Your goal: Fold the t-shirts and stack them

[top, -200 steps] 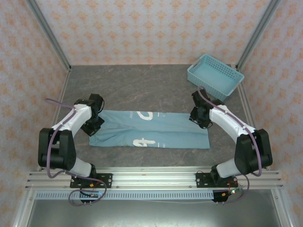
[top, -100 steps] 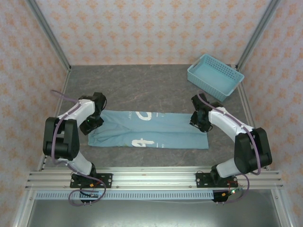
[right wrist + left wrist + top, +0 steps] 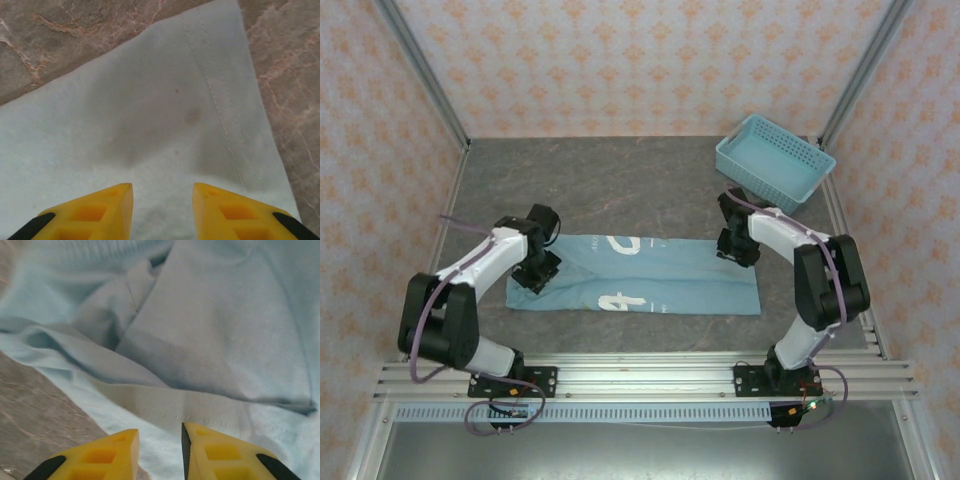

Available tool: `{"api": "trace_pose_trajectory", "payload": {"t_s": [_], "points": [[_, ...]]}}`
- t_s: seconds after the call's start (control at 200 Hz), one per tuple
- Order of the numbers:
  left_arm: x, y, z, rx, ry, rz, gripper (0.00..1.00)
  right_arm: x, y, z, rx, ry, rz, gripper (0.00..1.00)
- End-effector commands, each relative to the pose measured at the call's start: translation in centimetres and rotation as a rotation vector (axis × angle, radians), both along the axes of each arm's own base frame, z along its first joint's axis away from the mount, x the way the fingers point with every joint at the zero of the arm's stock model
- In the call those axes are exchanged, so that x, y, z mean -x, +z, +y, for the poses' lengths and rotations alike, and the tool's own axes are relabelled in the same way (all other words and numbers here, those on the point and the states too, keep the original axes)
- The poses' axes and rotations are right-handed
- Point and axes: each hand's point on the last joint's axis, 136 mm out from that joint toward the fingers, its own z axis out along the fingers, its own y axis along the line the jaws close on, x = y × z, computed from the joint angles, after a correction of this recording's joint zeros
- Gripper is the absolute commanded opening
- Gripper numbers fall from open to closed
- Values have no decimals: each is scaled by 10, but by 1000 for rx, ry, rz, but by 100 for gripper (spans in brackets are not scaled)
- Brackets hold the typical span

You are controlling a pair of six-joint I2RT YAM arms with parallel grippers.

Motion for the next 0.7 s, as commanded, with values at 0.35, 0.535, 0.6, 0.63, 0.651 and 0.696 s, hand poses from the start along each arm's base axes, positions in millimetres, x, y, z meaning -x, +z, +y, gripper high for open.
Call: {"api": "trace_pose_trajectory", "payload": {"t_s": [0.35,0.535,0.6,0.63,0.651,0.696], "points": [[-105,-44,9,-109,-39,54,18,35,-18,-28,72,-124,163,37],[-218,-40,-16,-56,-110,-96,20,74,-20,-6,-48,-258,191,38],[-256,-42,-37,5,-134,-158,20,88,-22,6,-87,-306,198,38],[-273,-42,-47,24,-146,-187,20,94,-23,11,-107,-334,202,38],[-284,-43,-55,36,-157,-205,20,99,-25,16,-120,-347,207,38],[-306,-45,-71,72,-176,-246,21,108,-29,25,-141,-381,216,39]]}}
